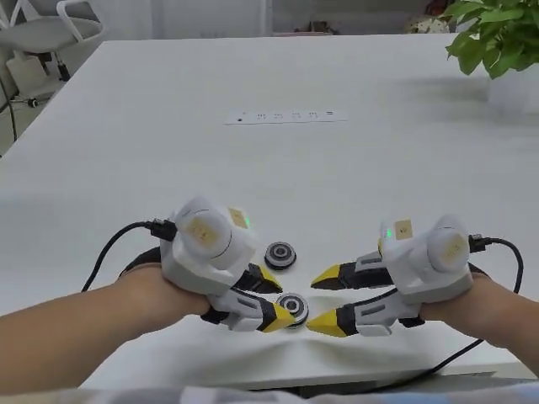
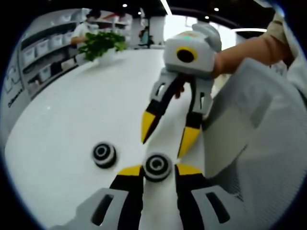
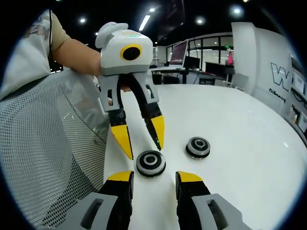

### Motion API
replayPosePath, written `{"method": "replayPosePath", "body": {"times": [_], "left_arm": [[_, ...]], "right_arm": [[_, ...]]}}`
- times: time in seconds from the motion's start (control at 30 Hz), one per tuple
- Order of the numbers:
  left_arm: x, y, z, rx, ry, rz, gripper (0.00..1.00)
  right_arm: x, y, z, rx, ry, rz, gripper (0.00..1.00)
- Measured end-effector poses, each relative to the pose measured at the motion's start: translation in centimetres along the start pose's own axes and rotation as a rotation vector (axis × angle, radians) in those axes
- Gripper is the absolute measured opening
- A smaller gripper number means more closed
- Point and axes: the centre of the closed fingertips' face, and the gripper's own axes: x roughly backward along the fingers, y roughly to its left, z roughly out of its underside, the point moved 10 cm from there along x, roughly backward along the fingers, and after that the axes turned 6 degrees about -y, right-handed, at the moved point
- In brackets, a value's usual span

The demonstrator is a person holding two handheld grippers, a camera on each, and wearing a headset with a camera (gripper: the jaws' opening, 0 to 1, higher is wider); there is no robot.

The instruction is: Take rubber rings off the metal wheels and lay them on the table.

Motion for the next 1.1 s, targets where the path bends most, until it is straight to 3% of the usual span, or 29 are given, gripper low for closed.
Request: {"method": "replayPosePath", "body": {"times": [0.23,0.4,0.6,1.0,1.1], "left_arm": [[-0.5,0.0,0.1,-0.014,0.005,-0.007,0.2],[-0.6,-0.2,0.1,-0.083,0.009,-0.023,0.18],[-0.7,-0.2,0.2,-0.117,-0.001,-0.041,0.14],[-0.6,-0.3,0.4,-0.099,-0.015,-0.06,0.14],[-0.6,-0.3,0.4,-0.098,-0.018,-0.062,0.14]], "right_arm": [[-0.2,0.1,0.0,0.001,0.002,-0.009,0.33],[-0.3,0.1,0.0,-0.005,-0.002,-0.016,0.32],[-0.6,-0.1,-0.1,-0.022,-0.005,-0.027,0.31],[-1.7,-0.3,0.0,-0.071,0.017,-0.059,0.29],[-1.9,-0.2,-0.2,-0.102,-0.004,-0.063,0.29]]}}
